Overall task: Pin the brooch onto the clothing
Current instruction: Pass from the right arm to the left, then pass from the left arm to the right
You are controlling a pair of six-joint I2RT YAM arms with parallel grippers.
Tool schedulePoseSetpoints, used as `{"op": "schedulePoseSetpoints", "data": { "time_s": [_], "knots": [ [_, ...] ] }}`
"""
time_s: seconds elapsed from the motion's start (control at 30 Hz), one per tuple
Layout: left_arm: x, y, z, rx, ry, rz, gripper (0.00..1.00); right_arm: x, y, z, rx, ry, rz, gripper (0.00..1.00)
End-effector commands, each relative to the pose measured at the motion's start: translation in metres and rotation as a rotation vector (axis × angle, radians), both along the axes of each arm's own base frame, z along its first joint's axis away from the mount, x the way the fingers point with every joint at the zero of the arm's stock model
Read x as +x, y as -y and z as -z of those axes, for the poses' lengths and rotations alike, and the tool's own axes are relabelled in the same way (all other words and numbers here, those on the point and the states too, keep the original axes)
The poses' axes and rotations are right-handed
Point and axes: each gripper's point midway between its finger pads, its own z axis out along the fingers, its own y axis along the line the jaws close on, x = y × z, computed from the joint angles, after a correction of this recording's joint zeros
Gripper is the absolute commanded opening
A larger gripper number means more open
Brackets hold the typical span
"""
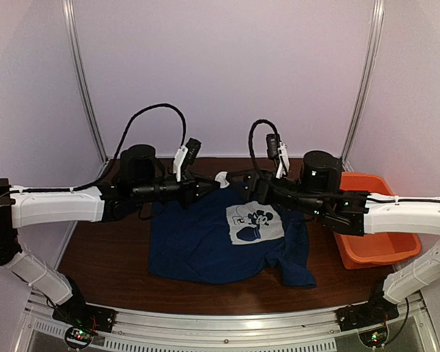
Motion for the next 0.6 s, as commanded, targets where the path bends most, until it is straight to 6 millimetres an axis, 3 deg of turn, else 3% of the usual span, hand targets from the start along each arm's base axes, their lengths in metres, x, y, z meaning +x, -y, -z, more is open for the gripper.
{"op": "schedulePoseSetpoints", "data": {
  "time_s": [0.0,0.13,0.37,0.57],
  "knots": [
    [-0.018,-0.01,-0.05,-0.199,0.097,0.074,0.0,-0.019,0.02,-0.03,0.033,0.217,-0.048,0.84],
    [-0.036,-0.013,-0.063,-0.276,0.13,0.144,0.0,-0.029,0.026,-0.03,0.092,0.303,-0.074,0.81],
    [-0.052,-0.014,-0.071,-0.339,0.133,0.23,0.0,-0.047,-0.009,-0.019,0.146,0.363,-0.257,0.67],
    [-0.055,-0.012,-0.069,-0.348,0.12,0.257,0.0,-0.049,-0.014,-0.03,0.229,0.405,-0.272,0.59]
  ]
}}
